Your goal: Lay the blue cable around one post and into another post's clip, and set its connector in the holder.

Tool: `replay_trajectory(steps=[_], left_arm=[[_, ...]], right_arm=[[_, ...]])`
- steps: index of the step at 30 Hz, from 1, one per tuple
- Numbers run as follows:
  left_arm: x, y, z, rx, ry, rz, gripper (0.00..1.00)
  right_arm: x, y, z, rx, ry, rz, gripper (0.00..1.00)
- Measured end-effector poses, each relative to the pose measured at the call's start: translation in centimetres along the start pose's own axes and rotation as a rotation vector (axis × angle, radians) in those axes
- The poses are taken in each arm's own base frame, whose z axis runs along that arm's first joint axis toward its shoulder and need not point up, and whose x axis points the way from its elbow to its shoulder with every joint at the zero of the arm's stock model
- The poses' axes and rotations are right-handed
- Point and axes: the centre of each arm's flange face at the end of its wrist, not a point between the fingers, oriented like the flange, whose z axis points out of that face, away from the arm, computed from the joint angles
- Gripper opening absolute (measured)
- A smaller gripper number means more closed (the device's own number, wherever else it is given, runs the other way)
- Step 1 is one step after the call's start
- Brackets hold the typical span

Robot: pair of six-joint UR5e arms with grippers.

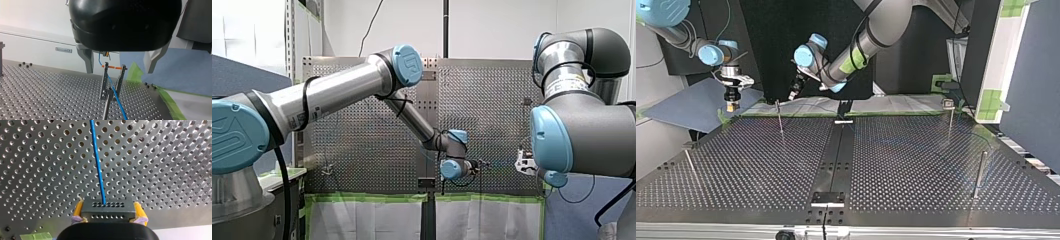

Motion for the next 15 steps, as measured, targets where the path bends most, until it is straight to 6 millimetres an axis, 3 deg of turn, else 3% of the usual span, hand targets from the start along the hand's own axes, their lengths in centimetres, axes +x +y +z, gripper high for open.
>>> replay_trajectory(steps=[15], left_arm=[[0.02,-0.32,-0.16,-0.002,0.000,0.002,1.00]], right_arm=[[-0.05,-0.02,0.01,0.001,0.000,0.001,0.21]])
